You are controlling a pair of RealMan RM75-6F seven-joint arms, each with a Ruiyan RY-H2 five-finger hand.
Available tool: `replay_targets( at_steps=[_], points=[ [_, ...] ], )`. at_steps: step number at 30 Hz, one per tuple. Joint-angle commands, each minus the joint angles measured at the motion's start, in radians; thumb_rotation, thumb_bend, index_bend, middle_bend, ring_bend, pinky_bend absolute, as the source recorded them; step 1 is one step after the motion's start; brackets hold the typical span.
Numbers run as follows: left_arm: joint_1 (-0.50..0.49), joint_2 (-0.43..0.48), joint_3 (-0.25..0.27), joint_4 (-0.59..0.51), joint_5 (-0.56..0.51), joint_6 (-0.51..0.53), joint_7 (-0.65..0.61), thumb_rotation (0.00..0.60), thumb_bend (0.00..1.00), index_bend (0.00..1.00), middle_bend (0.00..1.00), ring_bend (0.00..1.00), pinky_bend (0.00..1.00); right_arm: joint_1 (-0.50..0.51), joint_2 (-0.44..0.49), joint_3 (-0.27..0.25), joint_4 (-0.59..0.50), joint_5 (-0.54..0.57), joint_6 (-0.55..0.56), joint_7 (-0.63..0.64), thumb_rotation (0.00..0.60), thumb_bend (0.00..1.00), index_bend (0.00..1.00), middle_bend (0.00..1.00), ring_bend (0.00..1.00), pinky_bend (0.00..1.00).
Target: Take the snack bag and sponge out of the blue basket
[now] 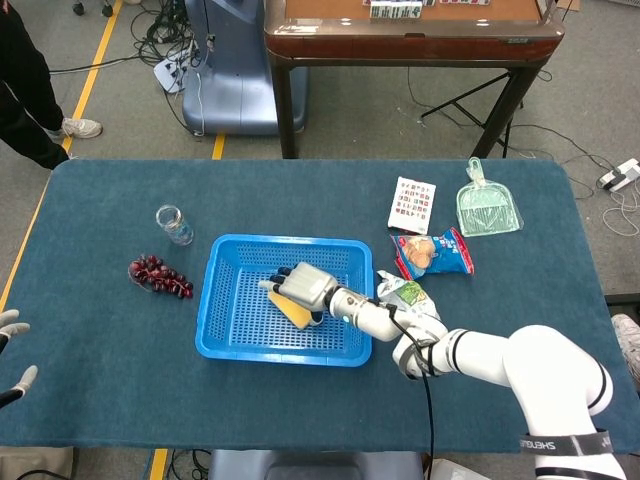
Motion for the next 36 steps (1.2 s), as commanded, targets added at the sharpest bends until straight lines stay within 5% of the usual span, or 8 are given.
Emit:
replay_targets(
  at_steps=[1, 11, 17, 21, 26, 36],
  points=[
    [-0.001, -0.001, 0.000, -0.001, 0.002, 0.000, 0.000, 0.600, 0.27, 0.38, 0.21, 0.17, 0.24, 0.004, -0.019, 0.000, 0.010, 0.026, -0.013, -0.033, 0.600, 0.00, 0.00, 0.08, 0.04, 0.27],
    [-0.001, 0.000, 0.000, 0.001, -0.002, -0.006, 0.000, 0.600, 0.27, 0.38, 0.21, 0.17, 0.24, 0.022, -0.080, 0.000, 0.086, 0.076, -0.037, -0.093, 0.600, 0.00, 0.00, 0.07, 0.03, 0.25],
    [-0.002, 0.002, -0.002, 0.003, -0.005, -0.007, -0.004, 0.600, 0.27, 0.38, 0.21, 0.17, 0.24, 0.031, -0.106, -0.001, 0.115, 0.080, -0.045, -0.112, 0.600, 0.00, 0.00, 0.14, 0.05, 0.25],
    [-0.002, 0.001, -0.002, 0.005, -0.005, -0.007, -0.006, 0.600, 0.27, 0.38, 0.21, 0.17, 0.24, 0.019, -0.126, 0.003, 0.129, 0.069, -0.003, -0.122, 0.600, 0.03, 0.14, 0.25, 0.16, 0.30],
    [-0.001, 0.001, -0.002, 0.009, -0.005, -0.006, -0.011, 0.600, 0.27, 0.38, 0.21, 0.17, 0.24, -0.001, -0.151, 0.007, 0.148, 0.036, 0.060, -0.123, 0.600, 0.21, 0.39, 0.39, 0.32, 0.50],
    [-0.004, 0.001, -0.007, 0.011, -0.001, -0.003, -0.016, 0.600, 0.27, 0.38, 0.21, 0.17, 0.24, -0.048, -0.015, 0.059, -0.020, -0.039, 0.196, -0.034, 0.600, 0.23, 0.41, 0.40, 0.34, 0.52]
  ],
)
